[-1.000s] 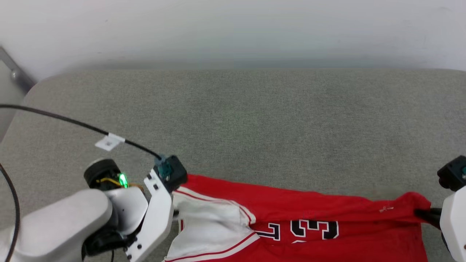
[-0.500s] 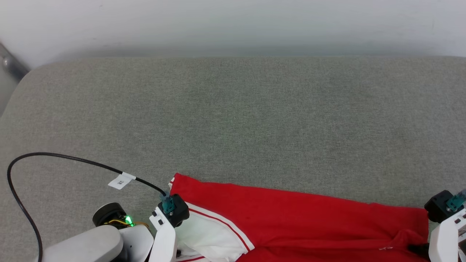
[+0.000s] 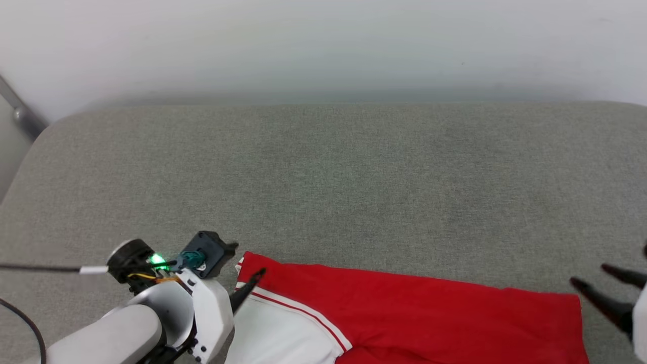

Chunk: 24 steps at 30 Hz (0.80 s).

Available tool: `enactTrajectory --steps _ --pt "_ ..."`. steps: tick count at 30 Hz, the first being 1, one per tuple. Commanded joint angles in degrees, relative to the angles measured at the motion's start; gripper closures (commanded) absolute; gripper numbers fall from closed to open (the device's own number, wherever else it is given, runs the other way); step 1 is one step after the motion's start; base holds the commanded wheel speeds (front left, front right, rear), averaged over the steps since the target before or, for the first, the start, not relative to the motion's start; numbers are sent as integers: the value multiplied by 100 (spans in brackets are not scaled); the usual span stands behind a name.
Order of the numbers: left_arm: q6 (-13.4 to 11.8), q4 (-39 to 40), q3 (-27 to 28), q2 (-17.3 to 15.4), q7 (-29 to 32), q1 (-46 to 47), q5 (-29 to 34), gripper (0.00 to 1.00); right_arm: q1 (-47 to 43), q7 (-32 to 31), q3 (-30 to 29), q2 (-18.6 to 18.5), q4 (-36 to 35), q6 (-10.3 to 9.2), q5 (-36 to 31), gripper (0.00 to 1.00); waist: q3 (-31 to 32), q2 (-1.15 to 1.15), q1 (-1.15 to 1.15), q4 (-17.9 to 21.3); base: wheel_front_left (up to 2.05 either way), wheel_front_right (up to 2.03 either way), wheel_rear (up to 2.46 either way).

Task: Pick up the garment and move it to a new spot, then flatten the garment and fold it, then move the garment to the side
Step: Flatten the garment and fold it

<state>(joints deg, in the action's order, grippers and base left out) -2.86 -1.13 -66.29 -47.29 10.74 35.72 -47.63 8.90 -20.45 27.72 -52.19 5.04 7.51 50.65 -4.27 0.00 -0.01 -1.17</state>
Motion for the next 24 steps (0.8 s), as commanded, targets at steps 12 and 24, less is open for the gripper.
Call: enactTrajectory --steps 12,24 --pt "-2131 -520 985 665 -2528 -887 795 0 -1376 238 -1770 828 268 -5 106 0 -191 0 1 -91 0 0 0" --pt "-2919 93 2781 1472 -2596 -1972 1969 0 -1682 -22 -1996 1587 641 -5 335 0 -461 0 1 -238 0 0 0"
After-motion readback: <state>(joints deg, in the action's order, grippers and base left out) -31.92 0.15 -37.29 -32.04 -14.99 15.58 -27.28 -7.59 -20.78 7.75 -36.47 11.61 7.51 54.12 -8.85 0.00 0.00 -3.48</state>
